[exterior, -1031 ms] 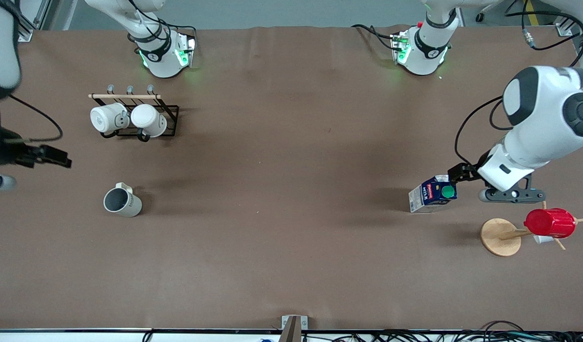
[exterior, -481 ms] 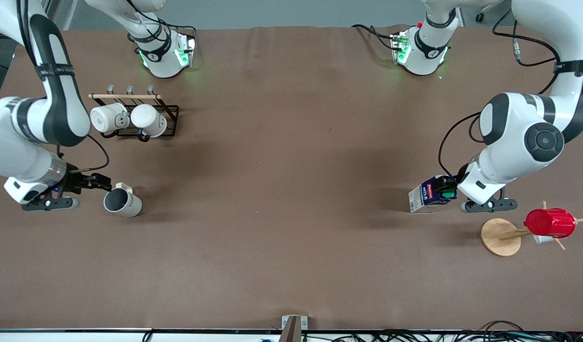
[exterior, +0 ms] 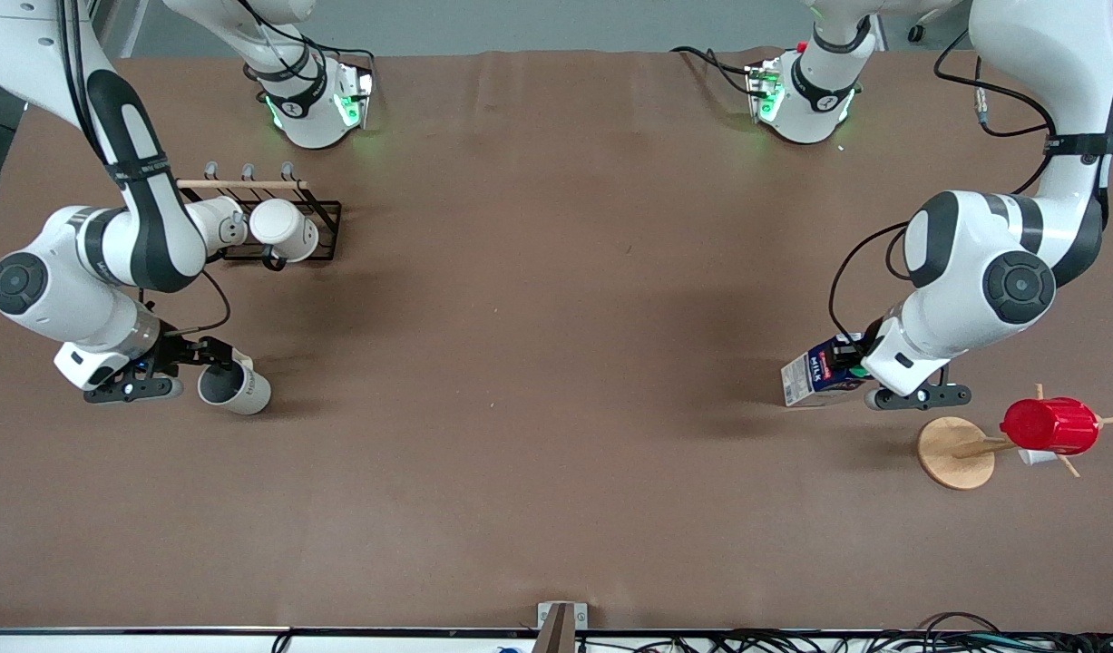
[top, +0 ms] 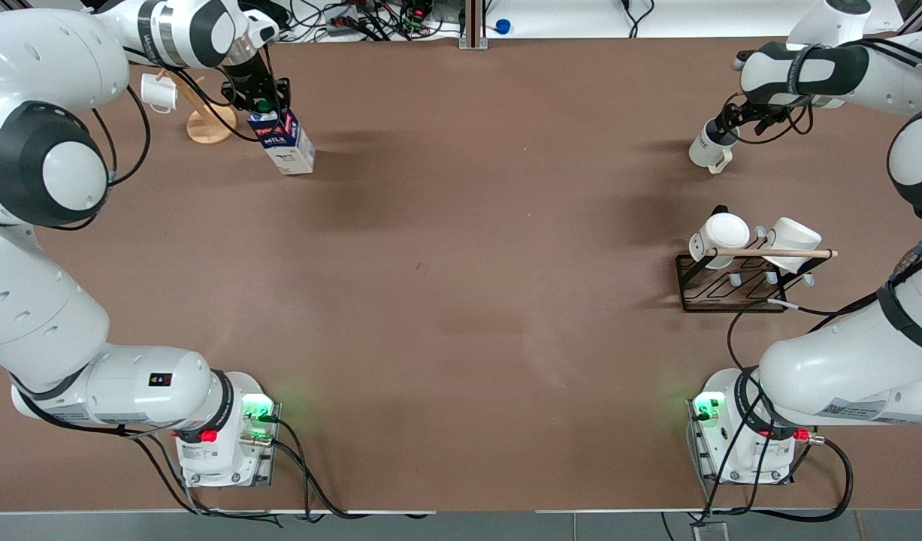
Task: Place cup and milk on table
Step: 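Grasp the white mug with the right gripper while the left gripper grasps the milk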
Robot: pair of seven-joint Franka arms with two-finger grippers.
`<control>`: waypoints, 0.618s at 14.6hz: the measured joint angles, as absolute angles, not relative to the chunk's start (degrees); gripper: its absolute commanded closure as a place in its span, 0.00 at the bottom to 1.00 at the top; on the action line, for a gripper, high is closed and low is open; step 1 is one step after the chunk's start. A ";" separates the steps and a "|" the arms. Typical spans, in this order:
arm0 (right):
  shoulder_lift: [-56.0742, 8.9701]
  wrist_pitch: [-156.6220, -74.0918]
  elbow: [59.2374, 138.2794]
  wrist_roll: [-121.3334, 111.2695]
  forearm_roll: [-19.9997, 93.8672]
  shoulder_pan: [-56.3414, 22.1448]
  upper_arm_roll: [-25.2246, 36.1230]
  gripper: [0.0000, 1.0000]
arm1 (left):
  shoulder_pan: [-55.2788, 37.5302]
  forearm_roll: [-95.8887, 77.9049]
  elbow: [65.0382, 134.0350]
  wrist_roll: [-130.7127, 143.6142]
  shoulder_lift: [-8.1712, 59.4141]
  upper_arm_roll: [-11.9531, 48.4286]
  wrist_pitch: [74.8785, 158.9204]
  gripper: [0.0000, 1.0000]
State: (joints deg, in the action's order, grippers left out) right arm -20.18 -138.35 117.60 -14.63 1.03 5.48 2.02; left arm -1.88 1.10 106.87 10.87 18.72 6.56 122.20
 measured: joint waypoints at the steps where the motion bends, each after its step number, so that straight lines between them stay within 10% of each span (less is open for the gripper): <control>1: -20.84 -138.98 117.74 -14.66 1.03 5.48 2.01 0.05 | -1.93 1.10 106.86 11.22 18.72 6.73 122.20 0.60; 4: -21.82 -139.36 117.77 -14.67 1.03 5.47 1.73 0.23 | -1.97 1.09 105.94 12.60 18.64 8.24 122.20 0.60; 9: -22.46 -139.57 117.78 -14.66 1.03 5.46 1.50 0.24 | -2.17 1.09 100.68 15.78 18.29 11.64 119.06 0.60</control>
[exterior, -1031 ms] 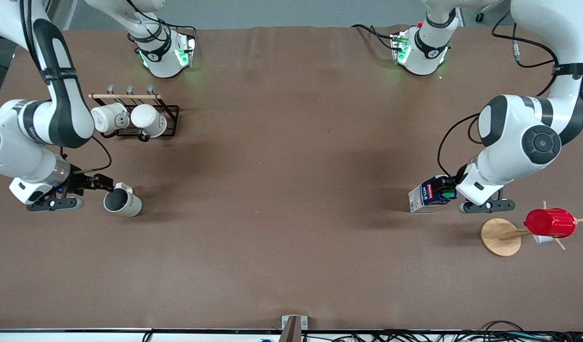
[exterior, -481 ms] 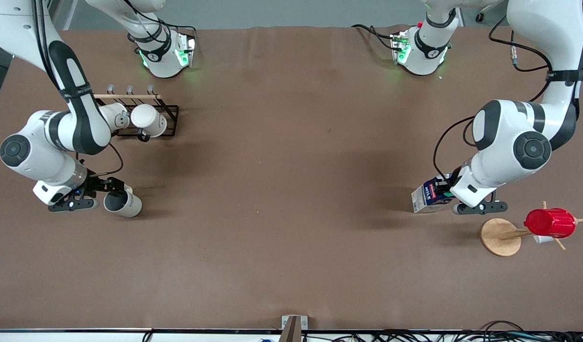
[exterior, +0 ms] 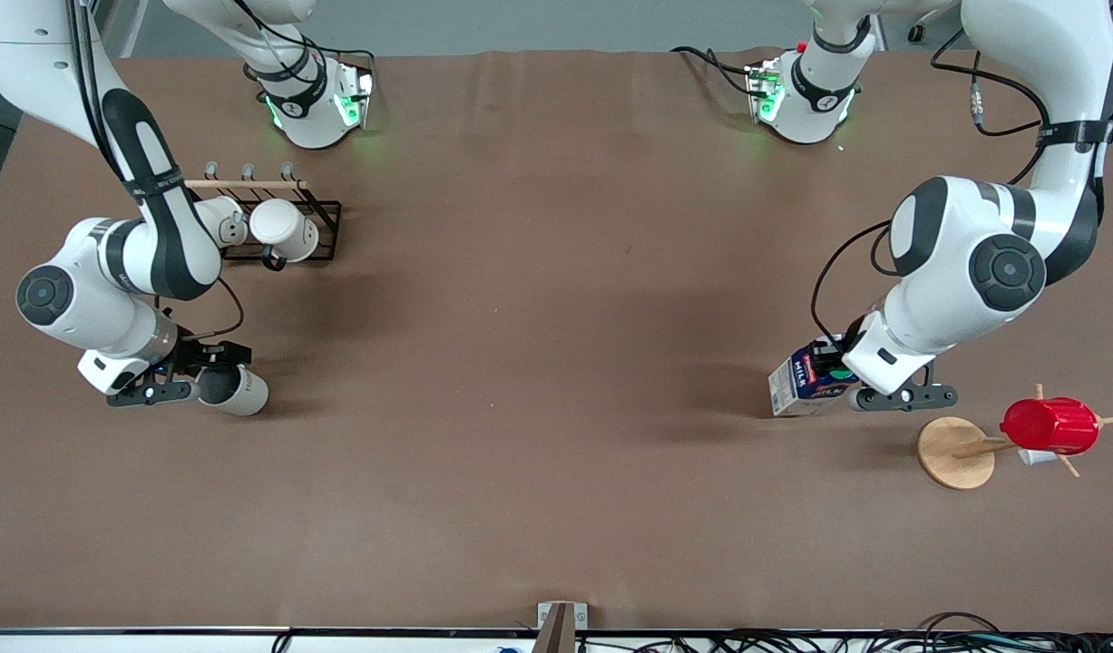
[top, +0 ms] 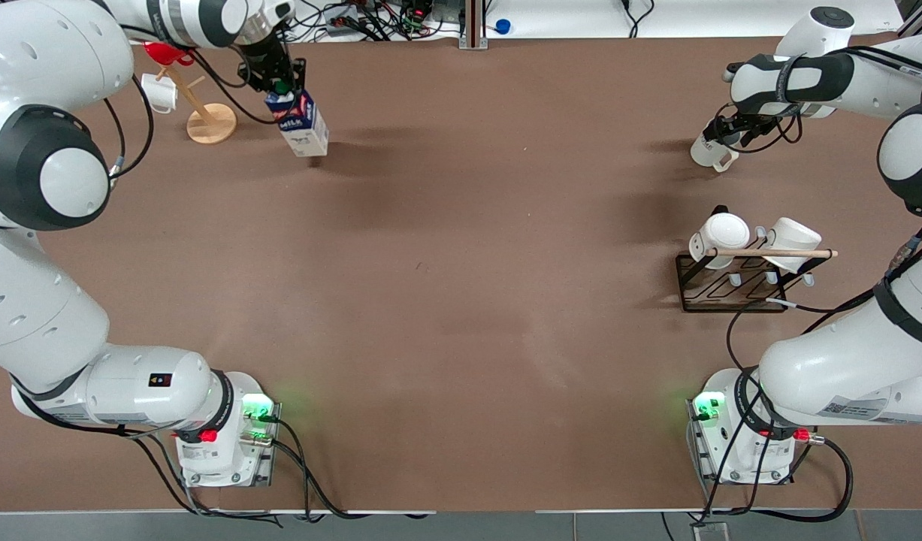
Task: Place cup and milk on table
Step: 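Grasp the white mug with the right gripper while the left gripper grasps the milk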
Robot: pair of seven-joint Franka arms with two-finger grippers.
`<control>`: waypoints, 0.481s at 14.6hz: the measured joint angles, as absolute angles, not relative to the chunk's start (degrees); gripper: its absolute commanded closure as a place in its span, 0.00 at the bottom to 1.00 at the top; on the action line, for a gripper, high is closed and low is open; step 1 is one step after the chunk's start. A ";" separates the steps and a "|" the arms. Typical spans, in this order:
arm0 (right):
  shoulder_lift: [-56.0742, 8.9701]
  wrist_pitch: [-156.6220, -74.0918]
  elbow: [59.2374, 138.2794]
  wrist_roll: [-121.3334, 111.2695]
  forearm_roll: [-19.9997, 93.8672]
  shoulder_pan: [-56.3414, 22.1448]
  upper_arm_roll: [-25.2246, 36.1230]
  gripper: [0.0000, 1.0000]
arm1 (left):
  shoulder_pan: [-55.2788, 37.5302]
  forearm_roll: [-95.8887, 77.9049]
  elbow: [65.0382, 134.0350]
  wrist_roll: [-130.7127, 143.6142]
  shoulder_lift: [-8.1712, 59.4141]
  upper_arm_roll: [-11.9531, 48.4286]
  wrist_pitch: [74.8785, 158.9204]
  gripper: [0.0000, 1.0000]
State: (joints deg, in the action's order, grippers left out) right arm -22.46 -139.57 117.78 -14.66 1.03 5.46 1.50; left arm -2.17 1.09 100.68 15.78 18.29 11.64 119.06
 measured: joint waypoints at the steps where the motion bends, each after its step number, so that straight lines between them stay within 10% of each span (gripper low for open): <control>1: -22.47 -139.46 117.78 -14.65 1.03 5.44 1.45 0.24 | -2.24 1.09 99.79 17.96 18.29 12.74 118.84 0.60; 7: -22.42 -128.53 111.83 -14.65 1.03 5.46 1.52 0.21 | -5.50 1.09 97.83 25.31 18.31 15.03 118.62 0.61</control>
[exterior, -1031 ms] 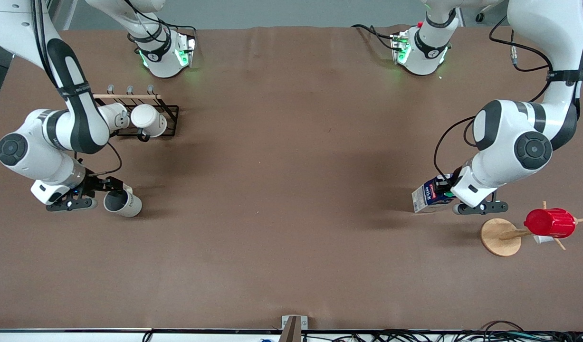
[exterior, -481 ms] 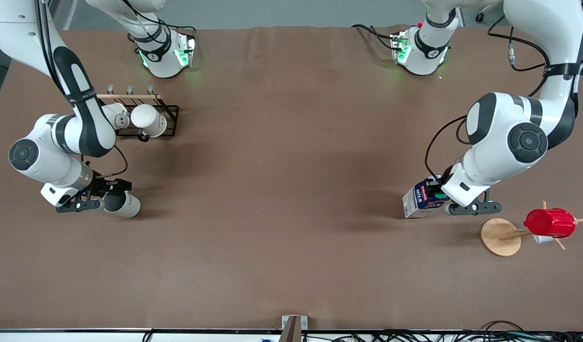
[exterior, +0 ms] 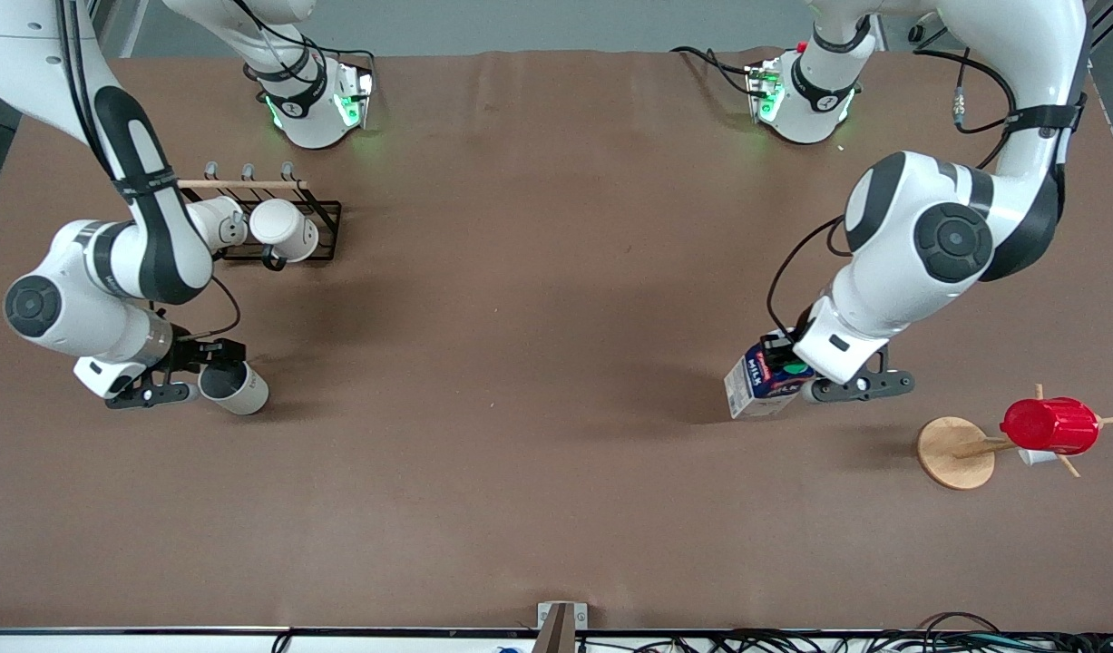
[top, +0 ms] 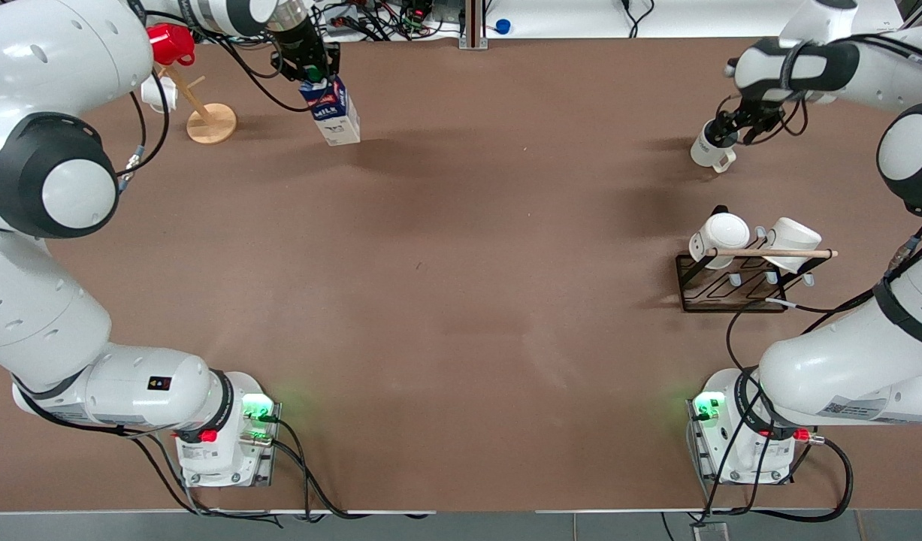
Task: Place cup and milk on table
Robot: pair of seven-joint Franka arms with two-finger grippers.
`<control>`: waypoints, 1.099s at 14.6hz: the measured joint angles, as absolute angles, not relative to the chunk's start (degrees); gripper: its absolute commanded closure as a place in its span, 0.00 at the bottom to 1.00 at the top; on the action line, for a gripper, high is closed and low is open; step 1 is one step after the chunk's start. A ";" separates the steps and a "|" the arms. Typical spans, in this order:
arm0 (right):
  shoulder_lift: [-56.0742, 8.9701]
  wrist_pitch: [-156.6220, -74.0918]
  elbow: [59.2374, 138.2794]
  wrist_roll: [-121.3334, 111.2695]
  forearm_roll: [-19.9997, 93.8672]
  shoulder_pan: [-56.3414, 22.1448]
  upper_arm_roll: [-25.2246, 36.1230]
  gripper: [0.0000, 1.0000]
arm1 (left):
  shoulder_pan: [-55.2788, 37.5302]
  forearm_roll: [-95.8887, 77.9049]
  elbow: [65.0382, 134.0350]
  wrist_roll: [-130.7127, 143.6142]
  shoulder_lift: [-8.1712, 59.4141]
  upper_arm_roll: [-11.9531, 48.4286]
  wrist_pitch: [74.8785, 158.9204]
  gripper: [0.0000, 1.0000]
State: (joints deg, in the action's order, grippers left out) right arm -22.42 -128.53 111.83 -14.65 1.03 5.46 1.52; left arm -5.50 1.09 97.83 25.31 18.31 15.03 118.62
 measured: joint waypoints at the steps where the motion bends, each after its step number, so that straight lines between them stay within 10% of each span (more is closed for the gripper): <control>1: -22.41 -126.44 109.87 -14.65 1.03 5.51 1.61 0.21 | -6.02 1.09 97.43 26.04 18.32 15.03 118.41 0.61; 13: -25.54 -133.26 111.05 -16.45 1.03 5.65 1.86 0.25 | -11.70 1.09 91.62 31.22 22.28 15.07 116.17 0.61; 16: -26.32 -134.66 111.65 -17.20 1.03 5.76 1.90 0.88 | -12.08 1.09 91.11 32.00 23.16 15.06 116.17 0.62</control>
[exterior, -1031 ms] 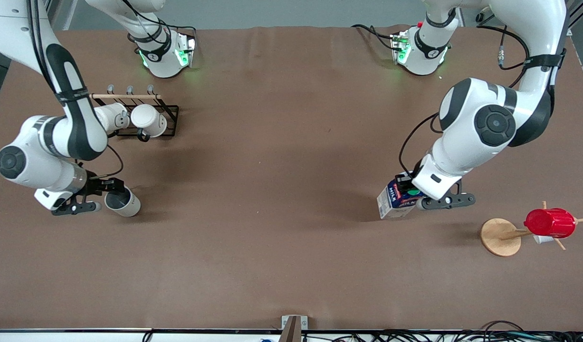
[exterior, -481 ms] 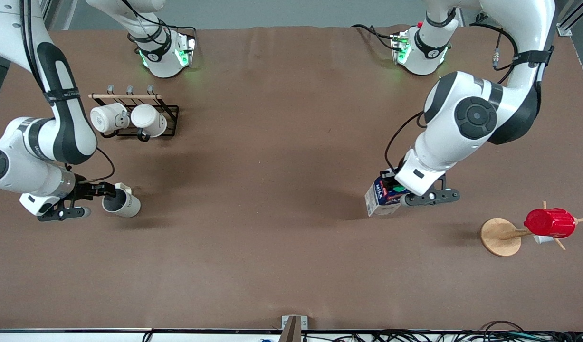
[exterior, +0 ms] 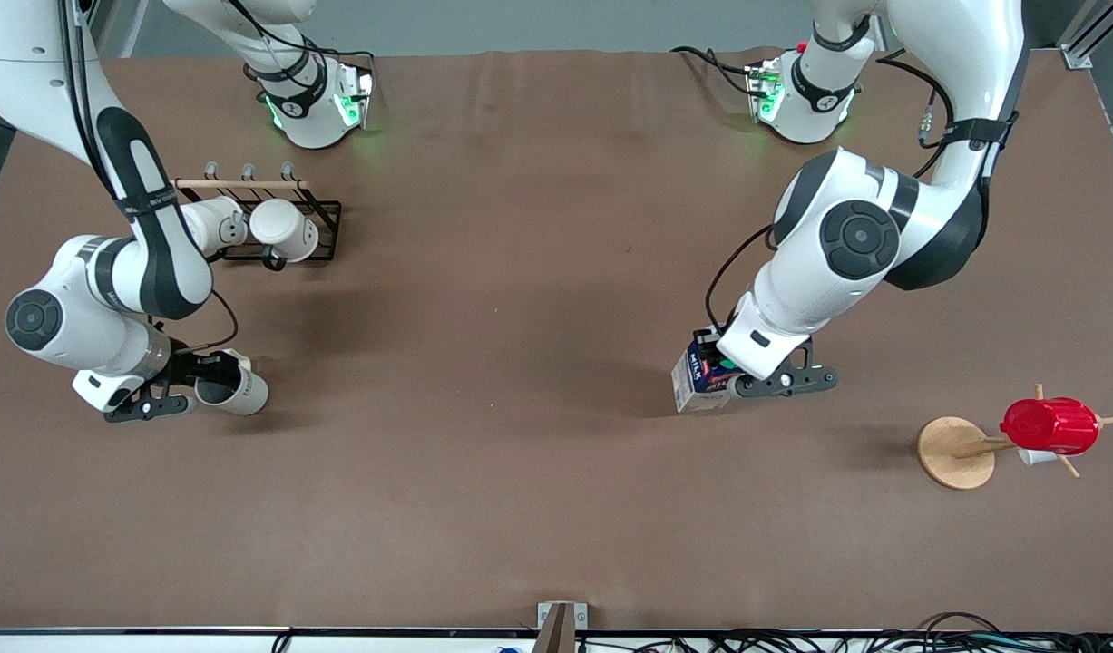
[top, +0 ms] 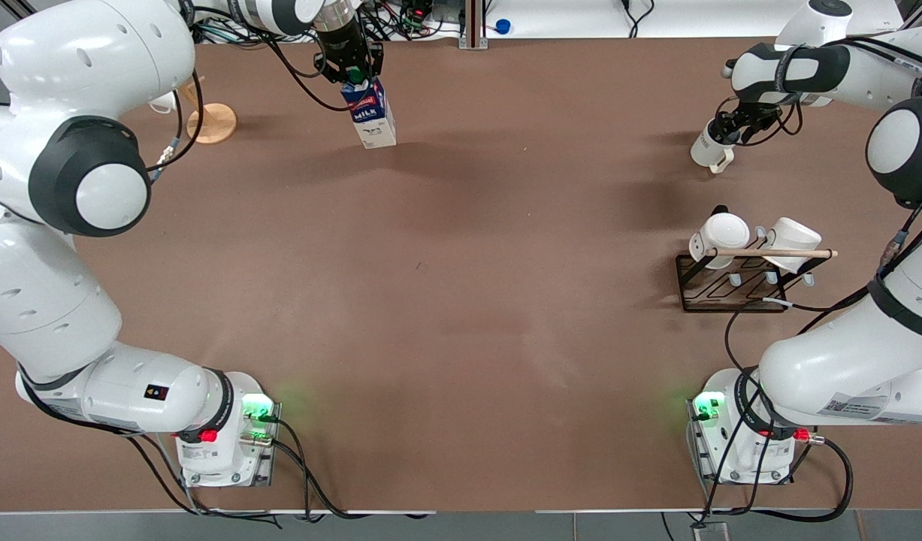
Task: Place cup and milk on table
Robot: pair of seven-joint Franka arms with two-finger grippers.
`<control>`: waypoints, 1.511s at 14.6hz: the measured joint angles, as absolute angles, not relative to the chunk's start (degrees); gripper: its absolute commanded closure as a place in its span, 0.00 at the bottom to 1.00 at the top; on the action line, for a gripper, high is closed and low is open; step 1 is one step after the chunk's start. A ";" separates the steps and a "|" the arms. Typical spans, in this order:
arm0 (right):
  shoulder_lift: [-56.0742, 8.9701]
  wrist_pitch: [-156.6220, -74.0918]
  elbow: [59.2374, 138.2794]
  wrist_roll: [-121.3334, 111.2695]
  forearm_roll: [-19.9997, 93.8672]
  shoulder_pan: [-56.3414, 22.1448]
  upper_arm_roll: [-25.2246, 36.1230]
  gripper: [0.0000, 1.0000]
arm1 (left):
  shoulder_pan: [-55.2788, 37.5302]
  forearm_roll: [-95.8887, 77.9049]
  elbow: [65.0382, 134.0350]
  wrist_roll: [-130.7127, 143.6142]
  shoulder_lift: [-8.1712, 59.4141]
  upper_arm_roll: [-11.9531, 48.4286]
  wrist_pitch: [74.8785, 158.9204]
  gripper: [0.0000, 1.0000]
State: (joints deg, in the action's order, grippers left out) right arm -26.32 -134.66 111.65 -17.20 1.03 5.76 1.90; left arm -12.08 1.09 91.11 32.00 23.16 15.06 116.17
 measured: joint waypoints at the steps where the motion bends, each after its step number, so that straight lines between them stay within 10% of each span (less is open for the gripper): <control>1: -26.32 -134.69 111.65 -17.24 1.03 5.78 1.90 0.97 | -12.07 1.09 90.97 32.56 23.21 15.02 116.16 0.62; 9: -25.26 -124.94 107.73 -10.02 1.13 4.19 1.14 1.00 | -12.06 1.09 89.59 33.60 23.20 14.97 115.05 0.62; 22: -27.26 -113.16 89.25 52.95 7.93 -27.92 0.32 0.99 | -15.29 1.09 88.11 38.36 23.26 15.01 114.67 0.62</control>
